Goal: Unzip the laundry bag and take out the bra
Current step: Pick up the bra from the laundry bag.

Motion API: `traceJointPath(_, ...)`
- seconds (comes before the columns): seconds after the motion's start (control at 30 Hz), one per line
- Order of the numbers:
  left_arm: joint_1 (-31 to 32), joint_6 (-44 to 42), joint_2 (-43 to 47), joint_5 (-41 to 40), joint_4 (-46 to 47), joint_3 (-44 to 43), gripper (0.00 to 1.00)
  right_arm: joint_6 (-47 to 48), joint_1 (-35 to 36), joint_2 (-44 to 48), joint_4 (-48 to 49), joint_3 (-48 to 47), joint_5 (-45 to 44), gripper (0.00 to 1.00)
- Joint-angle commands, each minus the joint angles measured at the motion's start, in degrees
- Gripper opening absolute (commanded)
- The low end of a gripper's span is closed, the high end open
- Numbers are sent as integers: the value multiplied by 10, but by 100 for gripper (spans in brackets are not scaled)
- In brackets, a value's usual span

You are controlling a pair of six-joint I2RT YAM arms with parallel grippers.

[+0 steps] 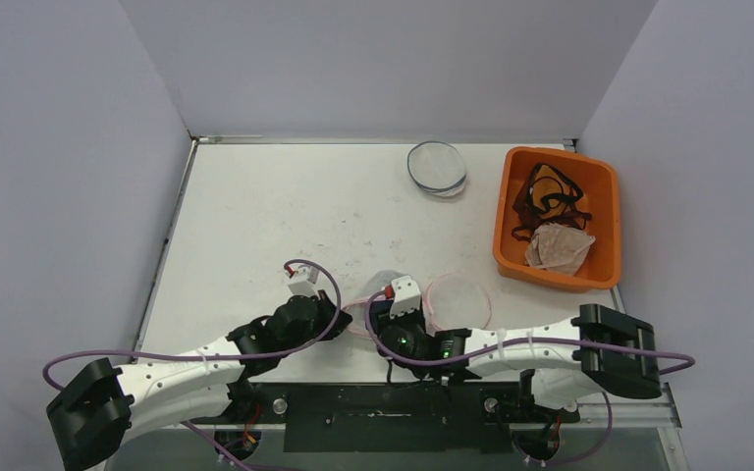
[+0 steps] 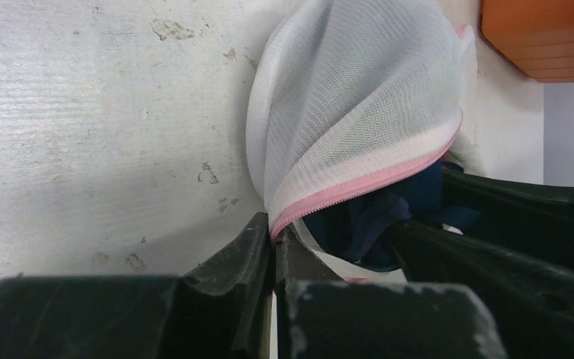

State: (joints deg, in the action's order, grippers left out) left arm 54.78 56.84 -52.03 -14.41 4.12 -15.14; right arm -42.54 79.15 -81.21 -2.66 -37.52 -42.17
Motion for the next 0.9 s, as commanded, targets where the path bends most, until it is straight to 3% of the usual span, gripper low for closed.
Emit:
traceJointPath(0.0,2,4,-3,-2,33,-7,0,9,-22,69,66,41,44,50)
traceJointPath(0.07,3,1,-13,-2,35,-13,0,10,-24,86,81,51,60,56)
traceJointPath(0.2,3,1,-31,5,43,-25,0,12,-18,93,99,50,72,81)
traceJointPath(0.3,4,1,-38,8,46,-29,0,11,-7,90,103,42,65,87)
traceJointPath(0.47,6,1,-40,8,47,-33,0,22,-3,82,96,30,64,90)
traceJointPath(0.87,19,6,-48,7,51,-36,0,-11,1,-37,56,-37,36,89)
